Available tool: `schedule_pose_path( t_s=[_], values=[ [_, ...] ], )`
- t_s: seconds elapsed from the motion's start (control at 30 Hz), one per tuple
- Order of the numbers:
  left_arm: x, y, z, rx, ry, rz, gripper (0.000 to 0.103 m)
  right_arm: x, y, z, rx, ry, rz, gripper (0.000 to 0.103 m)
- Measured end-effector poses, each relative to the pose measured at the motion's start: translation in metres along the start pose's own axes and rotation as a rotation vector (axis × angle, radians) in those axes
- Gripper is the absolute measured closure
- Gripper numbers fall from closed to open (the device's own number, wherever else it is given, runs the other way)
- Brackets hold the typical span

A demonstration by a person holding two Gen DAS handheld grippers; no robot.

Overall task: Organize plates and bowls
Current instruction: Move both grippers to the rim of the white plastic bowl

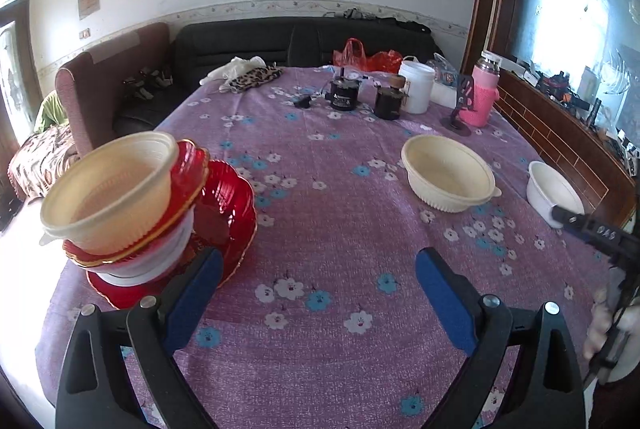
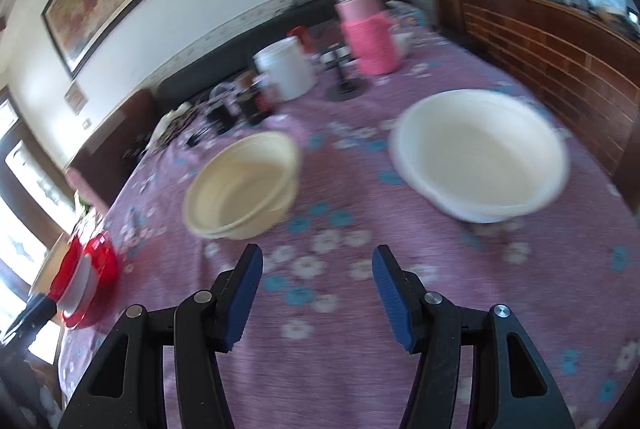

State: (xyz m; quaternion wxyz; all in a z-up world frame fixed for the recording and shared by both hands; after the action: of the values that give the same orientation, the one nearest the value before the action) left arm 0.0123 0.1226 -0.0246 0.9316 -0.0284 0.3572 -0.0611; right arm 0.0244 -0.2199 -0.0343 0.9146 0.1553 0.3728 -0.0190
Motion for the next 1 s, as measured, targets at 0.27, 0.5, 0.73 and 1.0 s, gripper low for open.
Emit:
schedule_pose_path(
  t_s=[0.27, 0.5, 0.73, 1.0],
  values=[
    [0.011, 0.003, -0.008, -0.042, 0.039, -0.038, 0.006, -0.034, -0.116, 0.036, 0.267, -0.154, -0.221, 0.036],
    [0.007, -0.017, -0.002, -0.041, 0.052, -0.136, 0.006, 0.008, -0.163, 0.069, 0.337, -0.089, -0.300, 0.036],
    [0.021, -0.086, 0.027, 0.033, 0.105, -0.267, 0.006, 0.022, -0.160, 0.084, 0.339, -0.117, -0.262, 0.036],
    [0.049, -0.183, 0.049, 0.161, 0.123, -0.310, 0.006, 0.027, -0.155, 0.085, 0.287, -0.178, -0.224, 0.036]
  ],
)
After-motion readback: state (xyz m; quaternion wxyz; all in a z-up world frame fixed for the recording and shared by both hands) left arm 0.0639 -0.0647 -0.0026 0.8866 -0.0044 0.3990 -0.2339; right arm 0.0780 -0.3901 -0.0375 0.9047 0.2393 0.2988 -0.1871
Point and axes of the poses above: each gripper's, at about its wrist camera, not at the fingertips, and x roughly the way its jaws point, y to its left, z to its top, the point moved 6 cm from there along x, roughly the way its jaws point, and after that the axes turned 4 degrees about -z, right-handed, at the moved point
